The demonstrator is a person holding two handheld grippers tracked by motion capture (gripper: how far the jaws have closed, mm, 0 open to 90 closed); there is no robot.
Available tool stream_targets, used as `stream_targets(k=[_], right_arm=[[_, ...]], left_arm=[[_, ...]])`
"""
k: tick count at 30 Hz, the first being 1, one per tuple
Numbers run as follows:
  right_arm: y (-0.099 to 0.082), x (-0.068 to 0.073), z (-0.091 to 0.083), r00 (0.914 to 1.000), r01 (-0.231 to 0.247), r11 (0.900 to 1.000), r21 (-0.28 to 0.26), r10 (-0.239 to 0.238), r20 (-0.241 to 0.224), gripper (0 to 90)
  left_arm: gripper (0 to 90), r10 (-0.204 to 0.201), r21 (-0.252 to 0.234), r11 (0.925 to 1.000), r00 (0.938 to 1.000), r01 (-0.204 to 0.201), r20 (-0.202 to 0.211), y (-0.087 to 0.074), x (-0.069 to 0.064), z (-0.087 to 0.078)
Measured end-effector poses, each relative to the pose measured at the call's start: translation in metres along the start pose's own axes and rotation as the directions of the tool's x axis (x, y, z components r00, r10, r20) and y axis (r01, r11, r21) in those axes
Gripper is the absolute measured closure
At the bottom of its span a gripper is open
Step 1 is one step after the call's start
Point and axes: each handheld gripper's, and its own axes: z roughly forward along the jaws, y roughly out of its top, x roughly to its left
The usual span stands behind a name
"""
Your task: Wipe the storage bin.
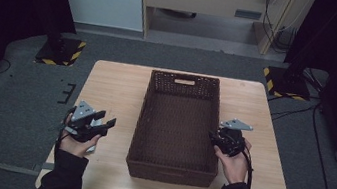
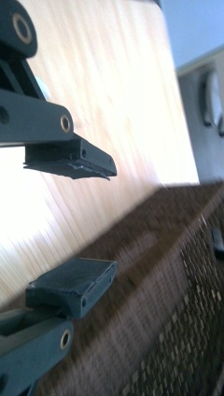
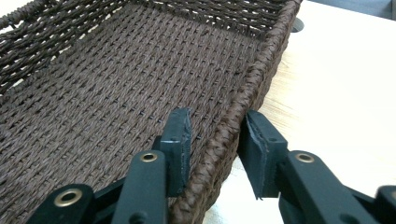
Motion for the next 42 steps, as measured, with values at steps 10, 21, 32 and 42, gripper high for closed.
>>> stream_targets(k=[10,21,32,42], right_arm=[[-0.002,0.000,-0.005,0.9998,0.007,0.9999,0.011,-0.007,0.019,65.4],[-0.003,-0.002,-0.006,1.0000,0.001,1.0000,0.002,-0.001,0.007,62.0],[-0.004,-0.003,-0.005,1.0000,-0.001,1.0000,-0.005,0.001,0.007,59.0],[-0.004,-0.006,-0.006,0.9999,-0.010,0.9999,-0.009,0.010,0.003,56.2]], left_arm=[[41.6,-0.056,0.076,0.9950,0.9918,0.065,-0.115,-0.037,0.037,-0.005],[41.0,-0.022,0.202,0.9780,0.9894,0.051,-0.144,-0.066,0.053,0.010],[55.9,-0.043,0.270,0.9596,0.9901,0.078,-0.134,-0.076,0.060,0.022],[81.6,-0.085,0.277,0.9536,0.9880,0.118,-0.129,-0.072,0.060,0.020]])
